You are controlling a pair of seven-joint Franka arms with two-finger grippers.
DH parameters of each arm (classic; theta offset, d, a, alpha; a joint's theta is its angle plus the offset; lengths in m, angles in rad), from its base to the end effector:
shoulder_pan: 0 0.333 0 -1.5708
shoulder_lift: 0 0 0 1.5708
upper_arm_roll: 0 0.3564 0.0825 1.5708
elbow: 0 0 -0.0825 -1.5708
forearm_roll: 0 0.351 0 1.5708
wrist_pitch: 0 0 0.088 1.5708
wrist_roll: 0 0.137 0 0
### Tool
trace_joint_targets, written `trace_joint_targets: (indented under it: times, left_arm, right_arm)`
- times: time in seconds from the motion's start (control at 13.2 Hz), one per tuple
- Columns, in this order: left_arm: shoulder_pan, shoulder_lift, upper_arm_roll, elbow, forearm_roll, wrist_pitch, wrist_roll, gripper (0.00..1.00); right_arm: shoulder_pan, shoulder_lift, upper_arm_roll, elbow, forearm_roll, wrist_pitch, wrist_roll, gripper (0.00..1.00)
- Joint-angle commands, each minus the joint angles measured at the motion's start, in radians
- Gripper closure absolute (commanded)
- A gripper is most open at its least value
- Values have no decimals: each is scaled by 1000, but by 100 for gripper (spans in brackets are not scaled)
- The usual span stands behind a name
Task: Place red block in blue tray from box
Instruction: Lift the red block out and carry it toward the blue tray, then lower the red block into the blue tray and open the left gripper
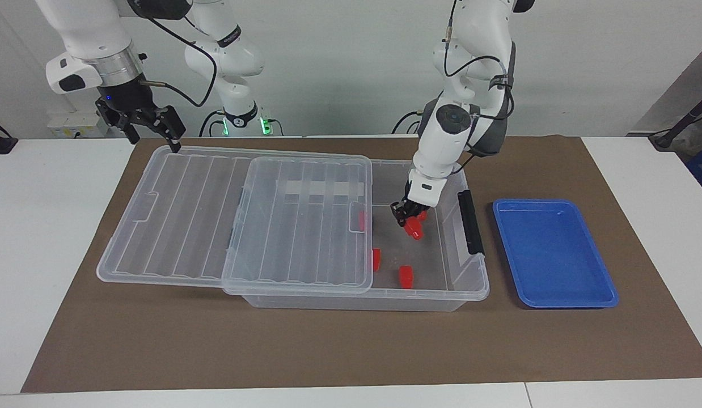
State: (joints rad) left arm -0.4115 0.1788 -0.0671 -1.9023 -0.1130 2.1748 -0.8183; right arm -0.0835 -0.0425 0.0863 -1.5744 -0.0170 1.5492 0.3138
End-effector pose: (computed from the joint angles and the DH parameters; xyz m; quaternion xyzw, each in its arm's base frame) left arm 0.5229 -0.2771 0.4421 0.9775 0.1987 0.0048 0.0712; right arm 0.5052 0.0002 0.6532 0.9878 -0.1551 0.0101 0.0088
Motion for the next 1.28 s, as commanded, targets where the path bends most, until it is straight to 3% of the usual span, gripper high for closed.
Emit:
trace_joint_targets:
  times: [0.0, 0.23, 0.38, 0.76, 0.91, 1.06, 1.21]
  left_arm:
    - [49, -19, -2, 141, -51, -192, -2, 89]
    - [106, -33, 6, 267, -66, -373, 18, 89]
    - [169, -62, 6, 284, -66, -409, 71, 89]
    - [422, -107, 9, 279, -60, -463, 529, 87]
    - [521, -108, 13, 263, -53, -443, 815, 87]
    - [577, -128, 20, 188, 30, -353, 1054, 87]
    - [586, -150, 21, 68, 98, -221, 1091, 88]
  right_arm:
    - [5, 7, 9, -9, 38, 3, 56, 0]
    - [33, 32, 12, -3, 35, 60, 57, 0]
    - [39, 32, 12, -4, 26, 62, 59, 0]
    - [27, -5, 12, -71, 25, 48, 51, 0]
    - [31, -17, 12, -90, 23, 51, 48, 0]
    - [31, -17, 12, -90, 11, 52, 12, 0]
    - [30, -17, 12, -91, 3, 51, -10, 0]
